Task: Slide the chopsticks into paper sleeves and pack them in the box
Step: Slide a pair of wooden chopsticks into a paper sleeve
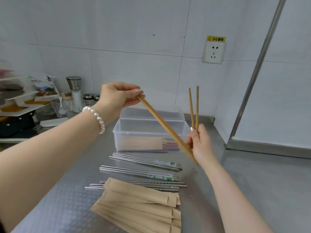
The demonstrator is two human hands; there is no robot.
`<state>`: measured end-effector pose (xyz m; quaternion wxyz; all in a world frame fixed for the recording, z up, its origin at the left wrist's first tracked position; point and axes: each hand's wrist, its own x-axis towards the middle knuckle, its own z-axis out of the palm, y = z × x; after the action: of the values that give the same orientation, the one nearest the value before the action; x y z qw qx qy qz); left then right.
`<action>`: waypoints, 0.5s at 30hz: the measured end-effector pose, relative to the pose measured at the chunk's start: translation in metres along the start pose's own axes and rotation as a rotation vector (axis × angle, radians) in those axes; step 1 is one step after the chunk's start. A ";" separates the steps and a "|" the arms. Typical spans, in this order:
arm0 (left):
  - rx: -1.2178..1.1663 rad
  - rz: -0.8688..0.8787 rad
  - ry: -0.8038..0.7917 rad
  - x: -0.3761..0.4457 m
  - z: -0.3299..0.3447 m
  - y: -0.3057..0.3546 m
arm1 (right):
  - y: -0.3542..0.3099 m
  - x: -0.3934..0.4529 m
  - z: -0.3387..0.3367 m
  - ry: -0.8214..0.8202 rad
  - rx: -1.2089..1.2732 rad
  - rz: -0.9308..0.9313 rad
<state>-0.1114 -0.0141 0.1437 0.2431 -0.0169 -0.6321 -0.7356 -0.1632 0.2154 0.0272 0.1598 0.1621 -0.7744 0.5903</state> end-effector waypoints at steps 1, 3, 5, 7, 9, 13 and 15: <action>-0.028 -0.015 0.027 0.002 -0.012 -0.002 | 0.002 0.001 -0.001 -0.013 -0.029 -0.038; -0.077 -0.040 0.085 0.005 -0.035 -0.005 | 0.009 0.002 0.000 -0.117 -0.143 -0.088; -0.134 -0.064 0.139 0.006 -0.057 -0.008 | 0.015 0.001 0.004 -0.273 -0.334 -0.077; -0.179 -0.088 0.191 0.005 -0.077 -0.012 | 0.017 -0.003 0.009 -0.448 -0.506 -0.042; -0.205 -0.123 0.228 0.004 -0.088 -0.021 | 0.018 -0.009 0.018 -0.600 -0.626 -0.053; -0.251 -0.192 0.288 0.000 -0.092 -0.042 | 0.015 -0.020 0.043 -0.702 -0.822 -0.137; -0.278 -0.211 0.299 -0.004 -0.086 -0.051 | 0.014 -0.023 0.048 -0.673 -0.880 -0.188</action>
<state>-0.1034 -0.0893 0.0780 0.2513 0.1252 -0.4797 -0.8313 -0.1511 0.1737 -0.0076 0.0082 0.3278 -0.9382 0.1104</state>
